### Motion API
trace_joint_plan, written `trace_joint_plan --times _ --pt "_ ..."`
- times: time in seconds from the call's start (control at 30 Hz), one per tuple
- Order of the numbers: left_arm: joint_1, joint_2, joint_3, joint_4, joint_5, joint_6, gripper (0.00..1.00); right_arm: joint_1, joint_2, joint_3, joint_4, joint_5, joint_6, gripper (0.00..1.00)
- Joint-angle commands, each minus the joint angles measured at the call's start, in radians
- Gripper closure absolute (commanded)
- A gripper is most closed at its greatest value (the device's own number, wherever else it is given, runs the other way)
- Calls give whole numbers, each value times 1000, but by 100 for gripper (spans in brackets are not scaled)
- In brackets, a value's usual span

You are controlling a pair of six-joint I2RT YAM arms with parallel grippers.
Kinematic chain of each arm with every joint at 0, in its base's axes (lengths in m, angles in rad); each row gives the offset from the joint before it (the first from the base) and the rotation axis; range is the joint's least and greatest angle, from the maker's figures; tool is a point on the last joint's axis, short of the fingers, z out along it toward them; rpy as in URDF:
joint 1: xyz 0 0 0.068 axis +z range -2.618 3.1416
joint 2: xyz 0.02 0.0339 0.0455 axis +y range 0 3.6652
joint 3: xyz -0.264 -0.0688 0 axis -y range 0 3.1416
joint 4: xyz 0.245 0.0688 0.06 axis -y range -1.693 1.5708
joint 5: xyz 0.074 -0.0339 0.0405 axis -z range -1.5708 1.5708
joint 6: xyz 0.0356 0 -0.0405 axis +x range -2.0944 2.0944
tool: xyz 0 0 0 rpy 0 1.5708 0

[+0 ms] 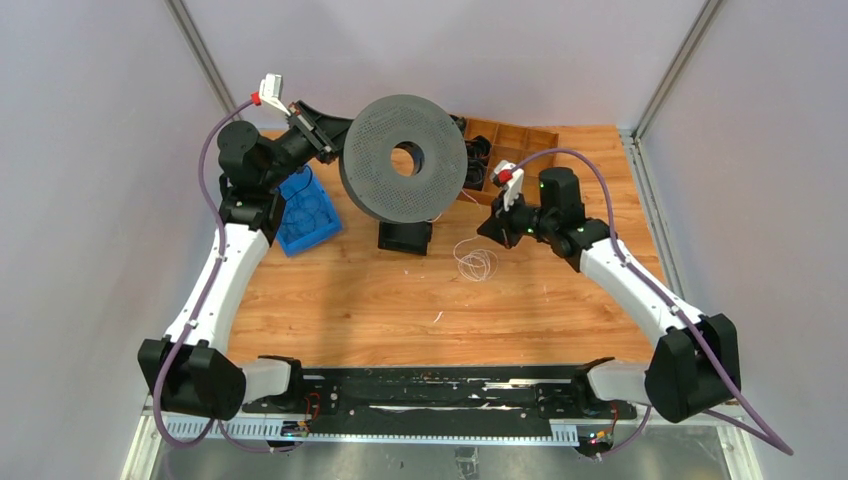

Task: Wrap the cables
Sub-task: Wrap the cable around the cable reel.

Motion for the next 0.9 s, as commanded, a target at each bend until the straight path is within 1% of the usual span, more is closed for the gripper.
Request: trace_joint_plan --times 0.0,0.23,0.73,0.87 --pt "9 9 52 72 -36 -42 100 69 10 -23 -14 43 -14 99" --pt "10 22 63 60 -71 -12 100 138 11 -29 -24 63 -15 99" --pt "12 43 86 60 -94 -23 100 270 49 -31 15 74 2 99" --pt "12 43 96 26 -118 35 100 299 51 -22 19 35 15 99"
